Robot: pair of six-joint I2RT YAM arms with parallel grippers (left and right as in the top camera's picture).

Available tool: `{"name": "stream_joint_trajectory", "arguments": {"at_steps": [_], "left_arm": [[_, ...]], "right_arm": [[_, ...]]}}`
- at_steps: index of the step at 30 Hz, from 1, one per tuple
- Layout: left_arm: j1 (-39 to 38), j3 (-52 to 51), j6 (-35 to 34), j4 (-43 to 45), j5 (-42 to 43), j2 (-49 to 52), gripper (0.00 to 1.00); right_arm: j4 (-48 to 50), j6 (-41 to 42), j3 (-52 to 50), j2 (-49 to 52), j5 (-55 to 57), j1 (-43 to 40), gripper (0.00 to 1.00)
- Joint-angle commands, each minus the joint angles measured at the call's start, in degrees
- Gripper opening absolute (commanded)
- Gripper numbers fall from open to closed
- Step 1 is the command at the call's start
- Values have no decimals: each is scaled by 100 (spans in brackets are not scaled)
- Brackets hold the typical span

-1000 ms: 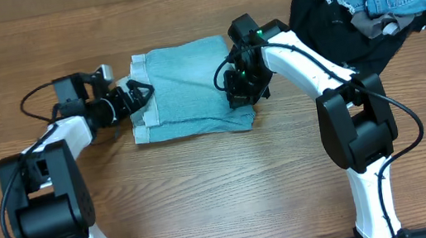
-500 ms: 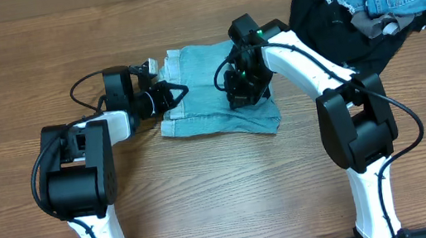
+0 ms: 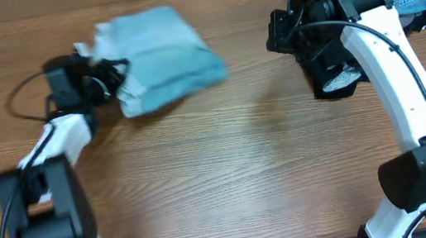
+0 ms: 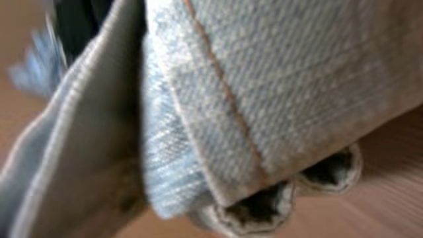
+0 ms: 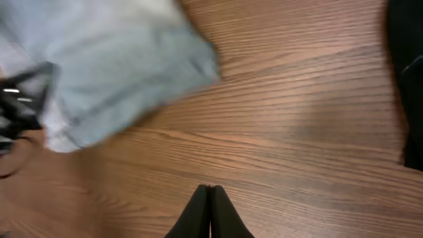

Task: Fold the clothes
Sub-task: 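Carry the folded jeans with the left gripper to the table's top-left corner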

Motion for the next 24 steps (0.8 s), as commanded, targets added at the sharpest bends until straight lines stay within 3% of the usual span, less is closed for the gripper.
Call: {"name": "stream_joint_trajectory", "arguments": {"at_steps": [1, 4, 12, 19, 24], "left_arm": [[284, 238, -763, -643, -2470, -1117, 4], [516, 236, -1408, -1360, -3390, -1362, 4], [1504, 234, -2343, -2275, -3681, -1353, 4], [2046, 232, -2267, -2031, -3958, -1222, 4], [2092, 232, -2050, -997, -3182, -667, 4]], "right_arm": [[-105, -22, 22, 57, 103, 22, 4], [-109, 0, 22, 57, 101, 22, 4], [-225, 20, 22, 57, 101, 26, 4], [-190, 48, 22, 57, 103, 26, 4], [-155, 131, 22, 57, 103, 26, 4]]}}
